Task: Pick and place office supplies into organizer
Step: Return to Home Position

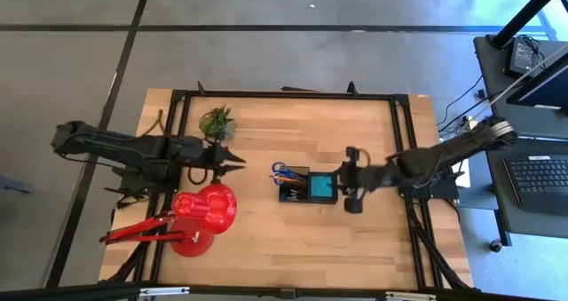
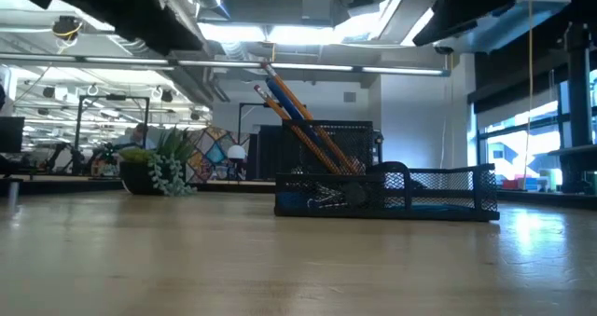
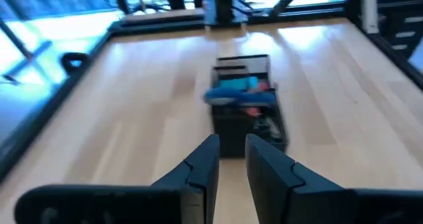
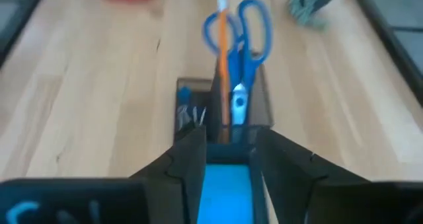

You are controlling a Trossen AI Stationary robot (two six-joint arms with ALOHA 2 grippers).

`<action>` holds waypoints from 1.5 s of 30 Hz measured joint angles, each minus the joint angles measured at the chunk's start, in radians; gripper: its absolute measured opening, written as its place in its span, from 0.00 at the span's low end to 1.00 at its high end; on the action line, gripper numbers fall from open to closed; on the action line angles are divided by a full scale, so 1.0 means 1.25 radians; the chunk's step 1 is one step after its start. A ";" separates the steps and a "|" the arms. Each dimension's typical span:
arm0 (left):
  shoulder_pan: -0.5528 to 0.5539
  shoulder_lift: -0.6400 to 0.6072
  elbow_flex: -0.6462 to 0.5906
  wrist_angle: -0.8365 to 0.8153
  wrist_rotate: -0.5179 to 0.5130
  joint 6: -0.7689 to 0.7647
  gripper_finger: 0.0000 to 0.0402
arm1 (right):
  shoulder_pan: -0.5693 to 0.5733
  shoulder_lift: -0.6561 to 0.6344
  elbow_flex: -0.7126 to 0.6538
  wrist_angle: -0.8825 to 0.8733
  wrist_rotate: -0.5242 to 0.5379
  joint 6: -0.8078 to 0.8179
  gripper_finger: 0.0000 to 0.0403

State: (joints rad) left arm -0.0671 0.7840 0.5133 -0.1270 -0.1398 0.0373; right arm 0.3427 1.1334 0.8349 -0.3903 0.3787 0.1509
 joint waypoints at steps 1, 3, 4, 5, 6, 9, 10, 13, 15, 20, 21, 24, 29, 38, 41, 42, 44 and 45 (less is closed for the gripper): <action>0.013 -0.017 0.000 -0.011 0.000 0.011 0.17 | -0.020 -0.034 -0.031 0.033 -0.014 -0.019 0.34; 0.042 -0.043 0.000 -0.012 0.000 0.027 0.17 | -0.057 -0.100 -0.084 0.077 -0.032 -0.055 0.34; 0.058 -0.056 0.000 -0.018 0.000 0.030 0.17 | -0.075 -0.133 -0.107 0.090 -0.033 -0.073 0.34; 0.075 -0.070 0.000 -0.031 0.000 0.030 0.17 | -0.093 -0.164 -0.125 0.100 -0.034 -0.088 0.34; 0.092 -0.082 0.000 -0.039 0.001 0.029 0.17 | -0.111 -0.196 -0.143 0.108 -0.035 -0.103 0.34; 0.136 -0.121 0.000 -0.095 0.001 0.026 0.16 | -0.151 -0.286 -0.187 0.120 -0.035 -0.134 0.34; 0.149 -0.138 0.000 -0.114 0.002 0.025 0.16 | -0.159 -0.313 -0.200 0.122 -0.034 -0.147 0.34; 0.180 -0.190 -0.006 -0.147 0.002 0.017 0.15 | -0.180 -0.395 -0.241 0.122 -0.035 -0.167 0.34; 0.193 -0.240 -0.040 -0.123 0.007 0.016 0.14 | -0.187 -0.447 -0.266 0.116 -0.035 -0.167 0.34; 0.215 -0.395 -0.162 -0.070 0.009 -0.011 0.13 | -0.200 -0.569 -0.331 0.099 -0.035 -0.148 0.34; 0.218 -0.425 -0.181 -0.066 0.005 -0.011 0.13 | -0.200 -0.592 -0.342 0.101 -0.035 -0.145 0.34; 0.232 -0.523 -0.226 -0.063 -0.002 -0.014 0.13 | -0.200 -0.655 -0.373 0.098 -0.035 -0.125 0.34; 0.239 -0.626 -0.260 -0.071 0.007 -0.022 0.13 | -0.200 -0.754 -0.417 0.101 -0.034 -0.124 0.34; 0.239 -0.627 -0.311 -0.031 0.003 -0.027 0.13 | -0.200 -0.881 -0.463 0.093 -0.035 -0.125 0.34; 0.239 -0.627 -0.332 -0.011 0.006 -0.023 0.13 | -0.200 -0.907 -0.472 0.095 -0.034 -0.126 0.34; 0.239 -0.627 -0.339 0.009 0.007 -0.021 0.13 | -0.200 -0.905 -0.474 0.093 -0.034 -0.128 0.34; 0.239 -0.627 -0.353 0.028 0.006 -0.022 0.13 | -0.200 -0.905 -0.475 0.086 -0.033 -0.128 0.34; 0.239 -0.627 -0.357 0.026 0.006 -0.022 0.13 | -0.200 -0.904 -0.474 0.081 -0.033 -0.126 0.34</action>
State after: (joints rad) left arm 0.2321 0.0002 0.0665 -0.0945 -0.1318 0.0103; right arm 0.0933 0.0029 0.2420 -0.2886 0.3370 -0.0067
